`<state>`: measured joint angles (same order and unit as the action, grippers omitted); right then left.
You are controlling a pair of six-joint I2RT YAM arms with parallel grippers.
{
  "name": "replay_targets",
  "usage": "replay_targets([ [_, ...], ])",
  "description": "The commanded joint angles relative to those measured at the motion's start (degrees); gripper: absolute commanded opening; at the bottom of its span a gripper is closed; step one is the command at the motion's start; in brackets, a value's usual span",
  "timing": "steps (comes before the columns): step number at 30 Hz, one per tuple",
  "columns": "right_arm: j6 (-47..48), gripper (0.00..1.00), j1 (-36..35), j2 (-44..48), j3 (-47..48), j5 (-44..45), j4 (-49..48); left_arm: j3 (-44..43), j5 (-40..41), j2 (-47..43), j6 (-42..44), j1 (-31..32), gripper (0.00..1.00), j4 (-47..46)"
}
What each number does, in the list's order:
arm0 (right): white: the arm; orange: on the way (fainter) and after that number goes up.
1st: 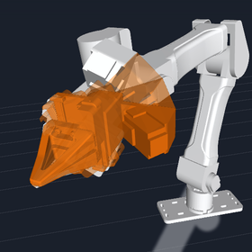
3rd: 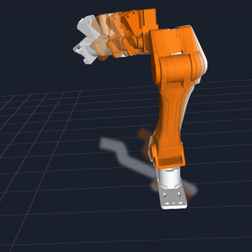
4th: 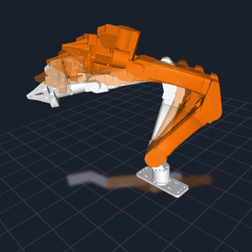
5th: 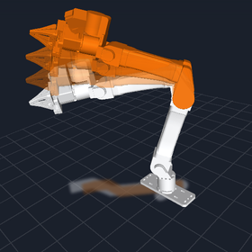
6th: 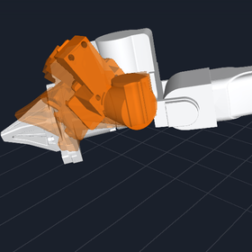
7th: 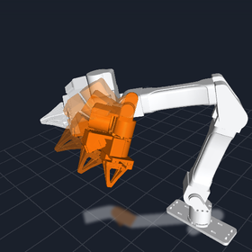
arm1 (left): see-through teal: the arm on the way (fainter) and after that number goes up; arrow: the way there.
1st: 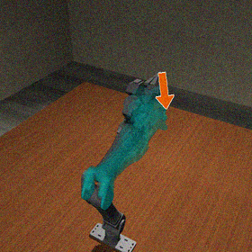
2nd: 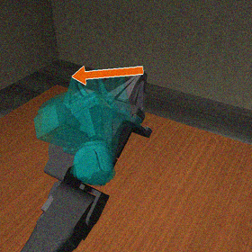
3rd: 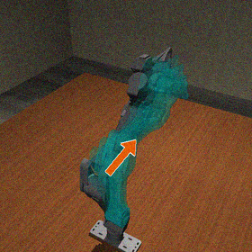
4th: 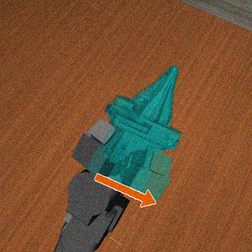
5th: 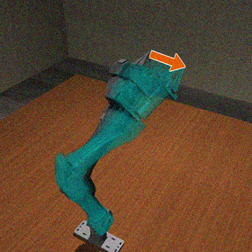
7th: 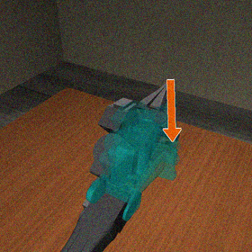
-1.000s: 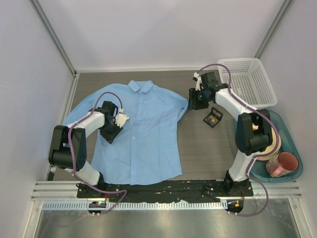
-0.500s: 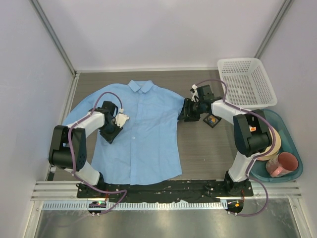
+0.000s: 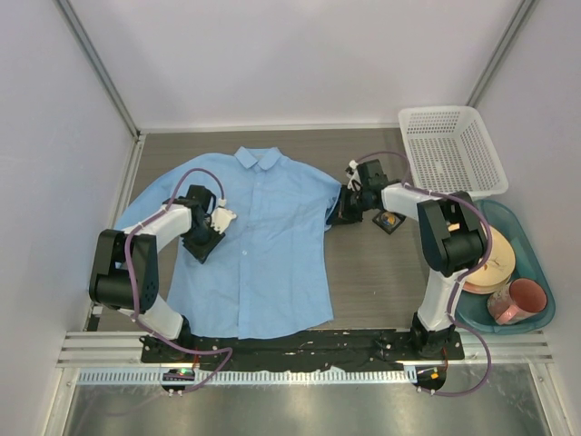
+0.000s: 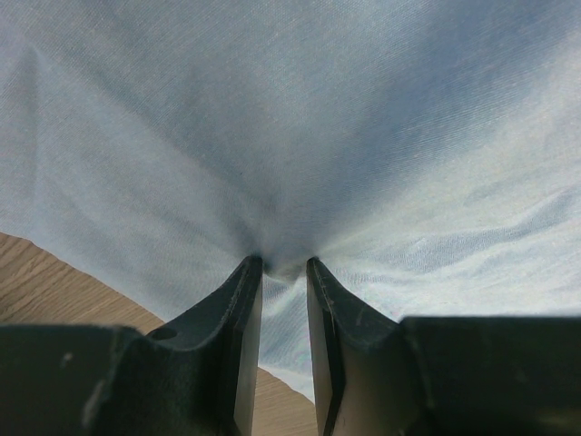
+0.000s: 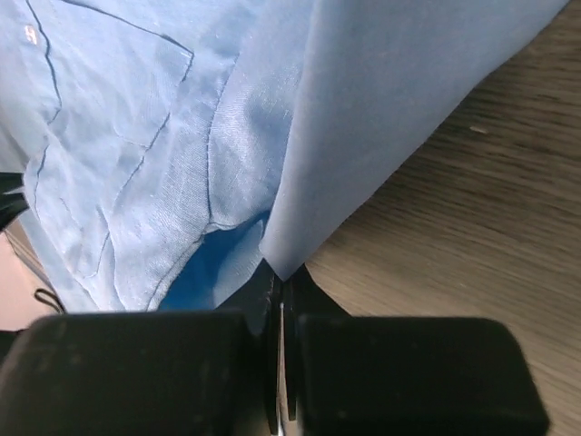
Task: Pin the brooch onto the clothing
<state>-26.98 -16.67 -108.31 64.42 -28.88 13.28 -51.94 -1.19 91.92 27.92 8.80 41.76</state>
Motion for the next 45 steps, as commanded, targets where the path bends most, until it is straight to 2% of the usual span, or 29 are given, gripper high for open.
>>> replay_targets([
  [1,9.45,0.01,0.84,2.57,5.18,3.64,7.71,1.93,2.42,1.68,1.17,-1.15,0.29,-2.29],
  [5,21.34,0.01,1.29,4.60,12.37,15.24,18.16,2.02,2.86,2.03,1.17,-1.68,0.27,-2.29],
  [8,28.81,0.01,1.46,4.34,16.33,24.29,21.69,2.11,3.47,2.21,1.17,-2.12,0.27,-2.56],
  [11,32.15,0.01,1.99,3.72,19.41,30.88,22.49,1.85,3.39,2.39,1.17,-2.38,0.26,-2.30],
  [13,32.52,0.02,1.90,3.02,21.26,31.96,23.02,1.41,3.21,2.56,1.08,-2.38,0.26,-2.29],
  [15,32.26,0.09,1.90,2.41,24.42,32.13,24.34,1.41,2.86,2.65,0.64,-2.38,0.26,-2.12],
  [18,31.12,0.39,1.99,2.66,26.54,30.65,25.22,0.79,2.34,2.74,0.20,-2.38,0.26,-1.59],
  [19,30.59,0.51,1.99,3.71,26.46,27.60,25.74,0.70,2.25,2.74,0.20,-2.38,0.26,-1.50],
  [22,27.17,0.66,1.90,5.91,24.09,23.10,27.50,0.53,1.98,2.56,0.03,-2.38,0.26,-1.24],
  [26,20.14,0.71,1.73,9.34,16.29,12.91,26.28,0.00,1.37,2.56,-0.15,-2.38,0.26,-0.80],
  [33,12.40,0.79,1.20,6.72,8.62,9.64,19.69,-0.44,1.37,2.83,-0.32,-2.38,0.26,-0.62],
  [39,9.41,0.77,1.37,2.67,9.14,10.43,16.26,-0.09,1.37,2.74,-0.50,-2.38,0.27,-0.98],
  [41,8.44,0.54,2.33,1.70,9.05,9.99,15.12,-0.26,1.37,2.91,-0.76,-2.38,0.27,-0.98],
  [42,8.18,0.39,2.69,1.70,9.14,9.81,14.94,-0.35,-0.20,3.18,-1.03,-2.38,0.27,-0.98],
  [43,8.35,0.19,3.13,1.96,9.23,9.99,14.93,-0.35,-0.21,3.27,-1.03,-2.38,0.27,-0.98],
  [45,9.92,0.06,3.92,2.75,9.84,10.51,15.72,-0.35,-0.04,3.35,-1.03,-2.38,0.27,-1.15],
])
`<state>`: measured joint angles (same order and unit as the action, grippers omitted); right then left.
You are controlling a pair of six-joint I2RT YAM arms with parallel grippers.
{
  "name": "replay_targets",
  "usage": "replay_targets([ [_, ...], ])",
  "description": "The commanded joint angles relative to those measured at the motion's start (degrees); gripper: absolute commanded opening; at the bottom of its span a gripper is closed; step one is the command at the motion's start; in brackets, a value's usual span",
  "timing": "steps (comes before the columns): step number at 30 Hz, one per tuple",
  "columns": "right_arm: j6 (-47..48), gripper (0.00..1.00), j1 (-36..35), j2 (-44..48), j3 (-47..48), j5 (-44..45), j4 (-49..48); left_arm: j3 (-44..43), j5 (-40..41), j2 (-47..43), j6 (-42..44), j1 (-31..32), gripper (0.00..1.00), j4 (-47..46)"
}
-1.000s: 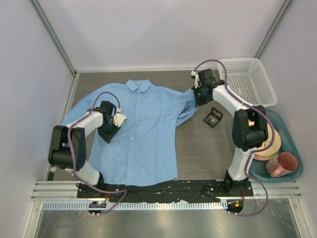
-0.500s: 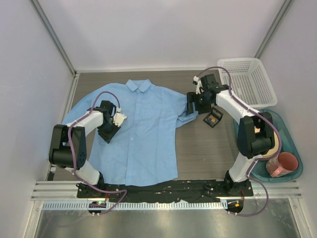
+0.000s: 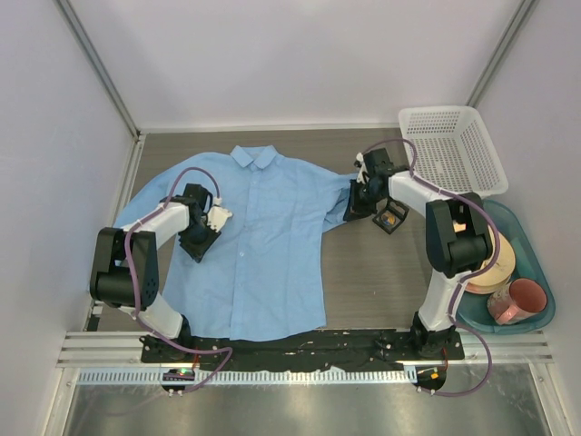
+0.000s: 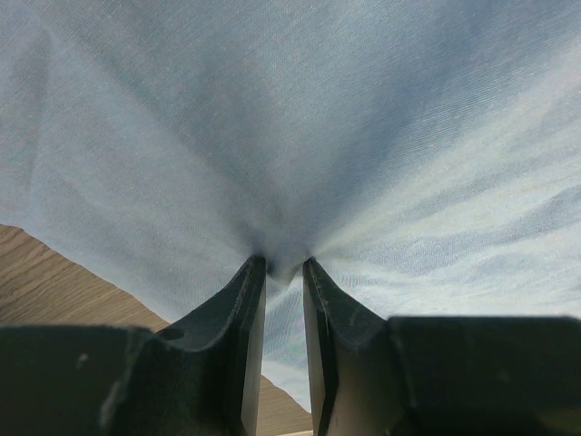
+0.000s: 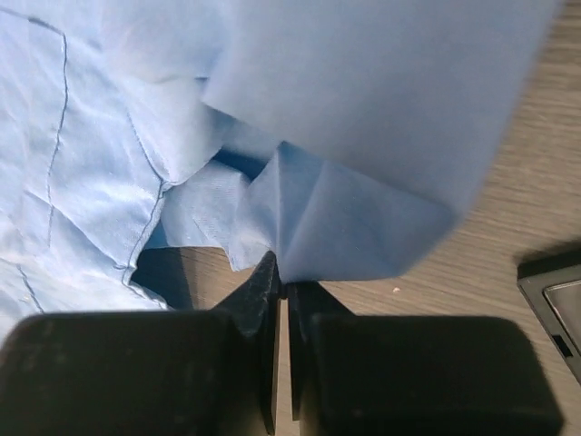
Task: Pin the brooch onto the clothing
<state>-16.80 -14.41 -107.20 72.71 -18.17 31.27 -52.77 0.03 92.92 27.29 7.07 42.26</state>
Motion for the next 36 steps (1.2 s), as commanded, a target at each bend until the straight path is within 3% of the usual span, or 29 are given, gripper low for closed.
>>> replay_targets([
  [1,0.79,0.01,1.84,1.99,2.00,0.41,-1.48,0.48,-1.26,2.35,-0.31,-0.65,0.27,-1.74],
  [9,15.73,0.01,2.11,4.72,12.27,16.30,8.98,0.74,-1.35,2.17,-0.39,-0.74,0.27,-1.92],
  [13,17.59,0.01,2.02,4.28,16.49,16.16,11.79,0.57,-1.26,2.00,-0.39,-0.74,0.27,-1.92],
  [14,16.89,0.08,2.02,4.19,17.02,14.93,12.50,0.48,-1.44,2.08,-0.48,-0.74,0.27,-1.92],
  [15,15.06,0.28,1.94,4.02,17.38,13.09,13.11,0.39,-1.44,2.17,-0.57,-0.74,0.27,-1.92],
  [18,10.92,0.63,1.93,4.54,16.33,11.50,14.96,0.39,-1.53,2.09,-0.75,-0.74,0.27,-1.66],
  [22,6.96,0.83,1.93,9.45,7.75,8.35,12.43,0.39,-1.61,1.91,-0.75,-0.74,0.27,-1.74],
  [28,-1.48,0.86,0.01,10.87,-1.68,0.34,5.05,-0.75,-1.97,2.43,-1.18,-0.83,0.27,-1.22],
  [36,-5.52,0.86,-6.23,6.75,-4.24,6.73,-4.28,-0.23,-2.23,2.35,-1.62,-0.74,0.27,-1.48],
])
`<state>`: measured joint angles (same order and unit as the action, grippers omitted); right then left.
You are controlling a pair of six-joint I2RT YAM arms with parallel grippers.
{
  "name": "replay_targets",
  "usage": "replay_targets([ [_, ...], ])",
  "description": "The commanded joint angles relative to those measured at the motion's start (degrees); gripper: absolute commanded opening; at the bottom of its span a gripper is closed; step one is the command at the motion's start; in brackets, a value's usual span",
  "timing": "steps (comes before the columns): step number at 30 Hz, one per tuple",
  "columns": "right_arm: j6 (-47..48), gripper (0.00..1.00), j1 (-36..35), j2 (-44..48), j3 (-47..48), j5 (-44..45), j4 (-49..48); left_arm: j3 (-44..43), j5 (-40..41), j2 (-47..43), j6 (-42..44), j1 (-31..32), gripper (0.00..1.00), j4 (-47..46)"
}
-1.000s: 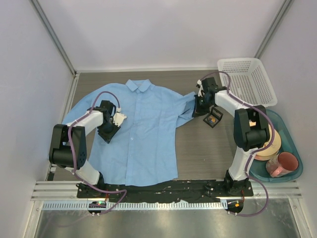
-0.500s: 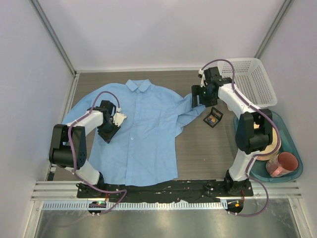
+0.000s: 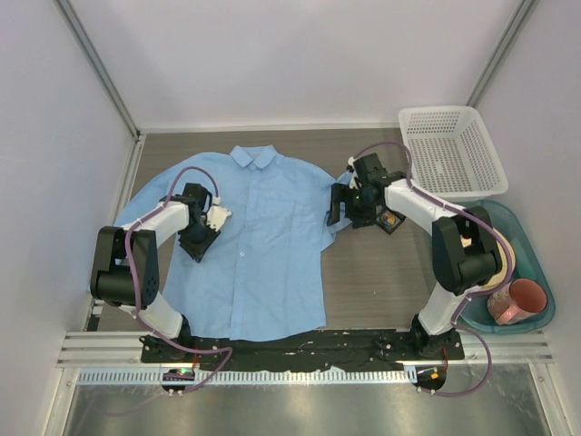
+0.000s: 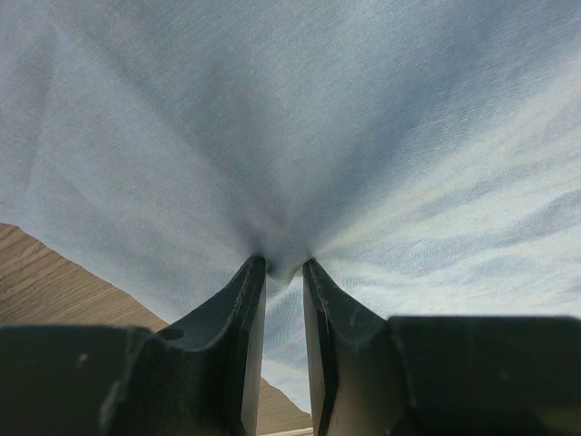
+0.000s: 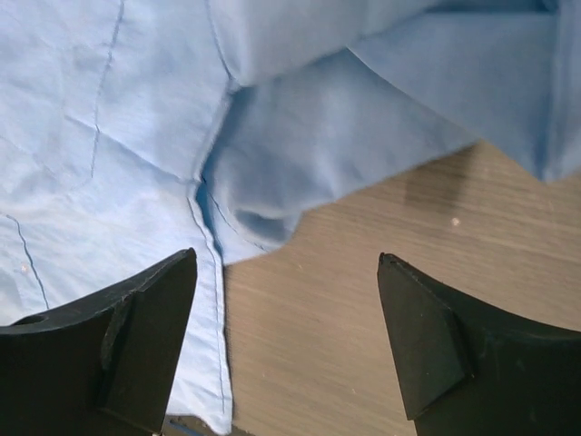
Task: Pin the brooch onto the clothing
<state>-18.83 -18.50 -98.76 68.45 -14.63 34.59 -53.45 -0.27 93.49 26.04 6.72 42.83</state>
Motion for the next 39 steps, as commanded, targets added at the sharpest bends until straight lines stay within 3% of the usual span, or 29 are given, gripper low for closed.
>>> replay_targets([
  [1,-4.02,0.86,-2.50,-2.57,0.37,4.16,-8.30,0.54,-1.92,1.69,-0.47,-0.39,0.27,-2.13],
  [7,-4.11,0.85,-4.70,-8.10,1.60,9.62,-8.14,0.02,-2.27,2.04,-0.64,-0.39,0.27,-2.22],
  [10,-2.79,0.74,-4.27,-8.82,1.34,12.34,-6.64,-0.34,-2.19,2.22,-0.64,-0.39,0.27,-2.14],
  [13,-0.52,0.44,-3.04,-7.68,1.08,12.61,-4.36,-0.34,-2.19,2.31,-0.82,-0.39,0.27,-2.31],
  [14,0.10,0.21,-1.73,-6.89,1.51,12.61,-3.14,-0.25,-2.19,2.31,-0.73,-0.39,0.27,-2.31],
  [16,3.09,0.01,-0.23,-6.01,3.79,12.61,1.61,0.01,-2.19,2.22,-0.64,-0.39,0.27,-2.31],
  [24,17.67,0.01,5.84,2.42,15.99,20.07,9.35,0.63,-2.01,2.13,-0.56,-0.39,0.27,-2.93],
  [32,28.22,0.01,5.93,4.72,28.05,23.69,11.55,0.54,-2.63,1.96,-0.90,-0.39,0.27,-2.93],
  [36,31.13,0.01,5.49,6.03,32.88,19.83,9.98,0.63,-3.15,1.52,-1.17,-0.39,0.27,-2.66],
  [39,35.41,0.01,1.99,8.14,32.98,11.13,7.35,0.81,-3.42,1.17,-1.17,-0.39,0.27,-2.49],
])
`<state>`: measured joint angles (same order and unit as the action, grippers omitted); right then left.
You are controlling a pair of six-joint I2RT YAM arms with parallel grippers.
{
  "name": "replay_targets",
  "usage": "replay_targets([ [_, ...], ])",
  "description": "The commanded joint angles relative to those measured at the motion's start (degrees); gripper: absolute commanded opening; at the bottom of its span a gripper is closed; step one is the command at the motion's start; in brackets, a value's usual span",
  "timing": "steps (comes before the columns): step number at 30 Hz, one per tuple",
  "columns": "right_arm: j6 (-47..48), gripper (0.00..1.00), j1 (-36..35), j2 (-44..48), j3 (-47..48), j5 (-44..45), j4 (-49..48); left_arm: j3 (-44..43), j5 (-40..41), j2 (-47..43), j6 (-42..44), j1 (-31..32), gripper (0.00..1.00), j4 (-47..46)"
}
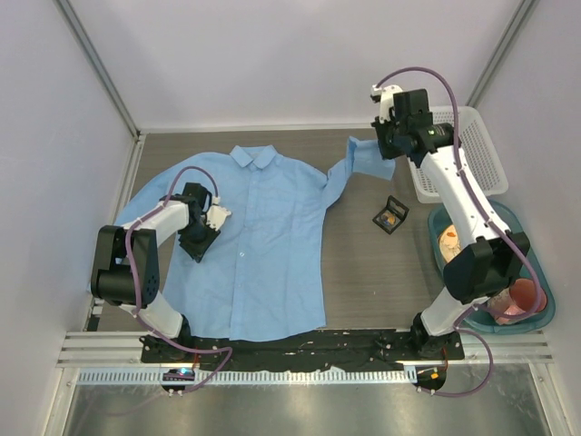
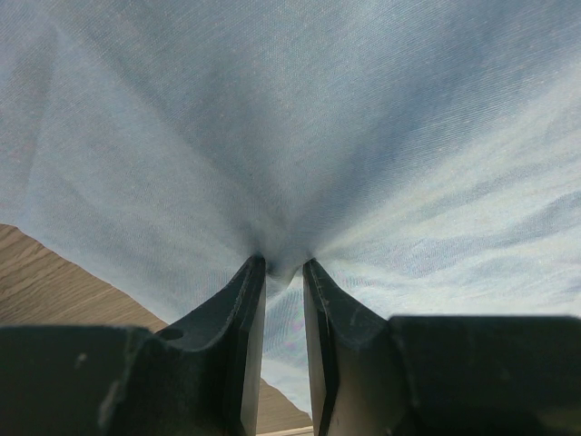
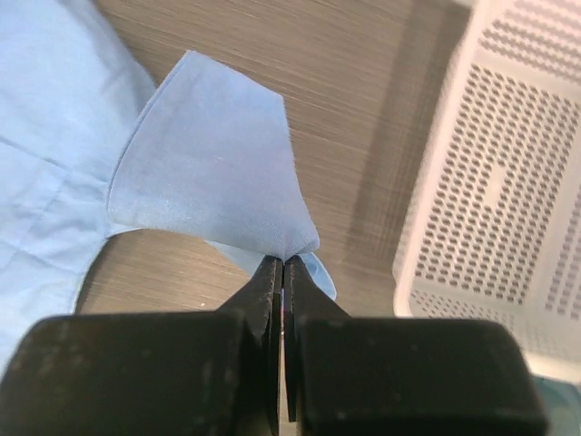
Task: Pin the brooch onto the clothing
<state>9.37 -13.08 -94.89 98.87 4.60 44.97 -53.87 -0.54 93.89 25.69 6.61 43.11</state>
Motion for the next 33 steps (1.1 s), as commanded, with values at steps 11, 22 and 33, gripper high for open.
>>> replay_targets([
  [11,31.23,0.01,-34.89,2.79,-1.13,-10.48,-11.05,-2.82,-11.05,-0.90,-3.81,-3.44,0.27,1.36],
  [22,25.72,0.78,-45.84,3.48,-11.25,-8.46,-3.05,-6.25,-21.52,-6.26,-4.69,-9.60,0.39,4.00],
  [33,-15.28,0.58,-9.17,-15.13,7.73,-26.47,-6.38,-6.16,-27.42,-8.02,-7.23,-9.69,0.47,0.58],
])
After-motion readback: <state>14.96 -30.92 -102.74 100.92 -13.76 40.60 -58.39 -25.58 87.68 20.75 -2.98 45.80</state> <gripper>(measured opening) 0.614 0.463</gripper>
